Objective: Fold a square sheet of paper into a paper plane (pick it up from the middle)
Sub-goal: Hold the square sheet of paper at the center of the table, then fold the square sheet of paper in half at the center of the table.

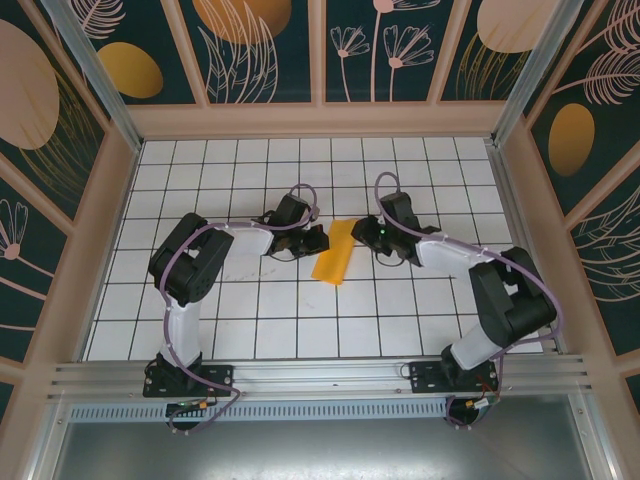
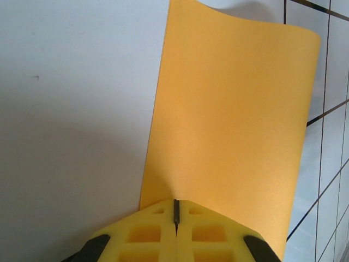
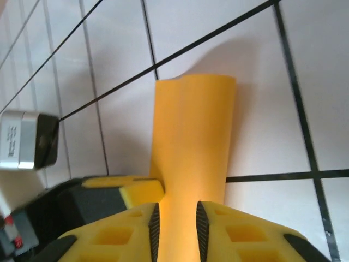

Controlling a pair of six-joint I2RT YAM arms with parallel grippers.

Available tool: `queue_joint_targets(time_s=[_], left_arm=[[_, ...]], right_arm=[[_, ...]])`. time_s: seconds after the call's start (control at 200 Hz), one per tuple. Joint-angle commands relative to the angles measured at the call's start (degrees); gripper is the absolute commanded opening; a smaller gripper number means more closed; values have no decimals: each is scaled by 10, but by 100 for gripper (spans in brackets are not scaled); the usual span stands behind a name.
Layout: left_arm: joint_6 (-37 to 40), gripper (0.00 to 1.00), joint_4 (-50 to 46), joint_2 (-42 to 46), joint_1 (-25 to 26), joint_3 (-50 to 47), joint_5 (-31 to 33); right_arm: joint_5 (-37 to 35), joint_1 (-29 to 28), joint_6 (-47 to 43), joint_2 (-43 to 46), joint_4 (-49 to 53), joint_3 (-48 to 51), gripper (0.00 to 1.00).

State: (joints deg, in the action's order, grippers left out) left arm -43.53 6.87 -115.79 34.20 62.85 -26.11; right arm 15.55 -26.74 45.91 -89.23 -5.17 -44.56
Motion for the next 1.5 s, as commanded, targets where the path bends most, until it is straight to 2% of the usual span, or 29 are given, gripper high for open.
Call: queue_joint_targets(time_s=[0.0,0.03,0.185,0.61,1.011,1.176,1.496], left_arm=[[12,0,-35,-27,5,-17,36],[12,0,-35,-27,5,-16,36],[13,0,-36,-29,5,-15,33],[12,0,-36,-32,5,-14,30],[12,0,-36,-34,5,-13,25],[12,0,-36,-35,5,-12,25],[12,0,-36,-34,4,-16,26]], right_arm=[[108,0,46,-3,-155,45,8],[115,-1,53,-5,-166,50,0],[139,-1,68,-18,-199,67,0],[149,1,60,-66,-199,73,0],[177,-2,49,-68,-217,69,0],[165,-2,35,-92,-182,53,0],[137,2,22,-110,-174,85,0]])
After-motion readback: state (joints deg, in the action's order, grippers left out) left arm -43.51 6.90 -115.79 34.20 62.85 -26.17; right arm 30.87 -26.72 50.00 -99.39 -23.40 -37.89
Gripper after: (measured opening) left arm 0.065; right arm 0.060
